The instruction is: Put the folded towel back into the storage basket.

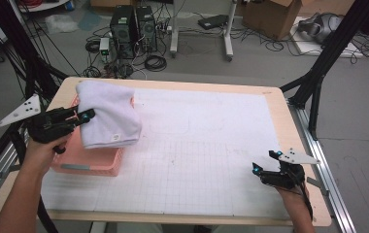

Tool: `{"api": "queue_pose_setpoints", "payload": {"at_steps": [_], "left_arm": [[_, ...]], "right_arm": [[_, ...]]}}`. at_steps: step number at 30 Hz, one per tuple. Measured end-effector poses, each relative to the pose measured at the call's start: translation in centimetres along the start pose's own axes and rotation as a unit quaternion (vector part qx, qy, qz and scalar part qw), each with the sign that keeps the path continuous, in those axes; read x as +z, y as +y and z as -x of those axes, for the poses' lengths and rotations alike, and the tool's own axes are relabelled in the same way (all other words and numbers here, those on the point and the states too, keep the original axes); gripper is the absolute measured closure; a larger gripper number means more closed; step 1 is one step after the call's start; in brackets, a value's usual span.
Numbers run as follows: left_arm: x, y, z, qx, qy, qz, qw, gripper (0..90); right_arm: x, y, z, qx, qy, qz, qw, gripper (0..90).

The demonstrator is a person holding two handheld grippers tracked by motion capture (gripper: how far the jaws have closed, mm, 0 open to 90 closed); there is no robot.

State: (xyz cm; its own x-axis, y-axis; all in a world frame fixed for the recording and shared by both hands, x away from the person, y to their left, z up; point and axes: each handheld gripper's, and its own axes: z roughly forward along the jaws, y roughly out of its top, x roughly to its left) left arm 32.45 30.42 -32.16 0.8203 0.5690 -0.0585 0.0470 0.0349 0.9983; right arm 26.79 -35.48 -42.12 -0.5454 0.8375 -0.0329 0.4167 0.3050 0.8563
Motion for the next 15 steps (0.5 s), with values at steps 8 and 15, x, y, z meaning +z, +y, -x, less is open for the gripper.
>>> {"api": "queue_pose_setpoints", "payload": {"at_steps": [8, 15], "left_arm": [[-1.4, 0.4, -1.3, -0.004, 0.007, -0.004, 1.0, 75.0], [-3.4, 0.8, -2.4, -0.004, 0.016, 0.004, 0.9999, 75.0]], "right_arm": [[0.2, 0.1, -0.2, -0.004, 0.0, -0.005, 1.0, 18.4], [0.2, 0.2, -0.3, -0.007, -0.001, -0.006, 1.0, 18.5]]}}
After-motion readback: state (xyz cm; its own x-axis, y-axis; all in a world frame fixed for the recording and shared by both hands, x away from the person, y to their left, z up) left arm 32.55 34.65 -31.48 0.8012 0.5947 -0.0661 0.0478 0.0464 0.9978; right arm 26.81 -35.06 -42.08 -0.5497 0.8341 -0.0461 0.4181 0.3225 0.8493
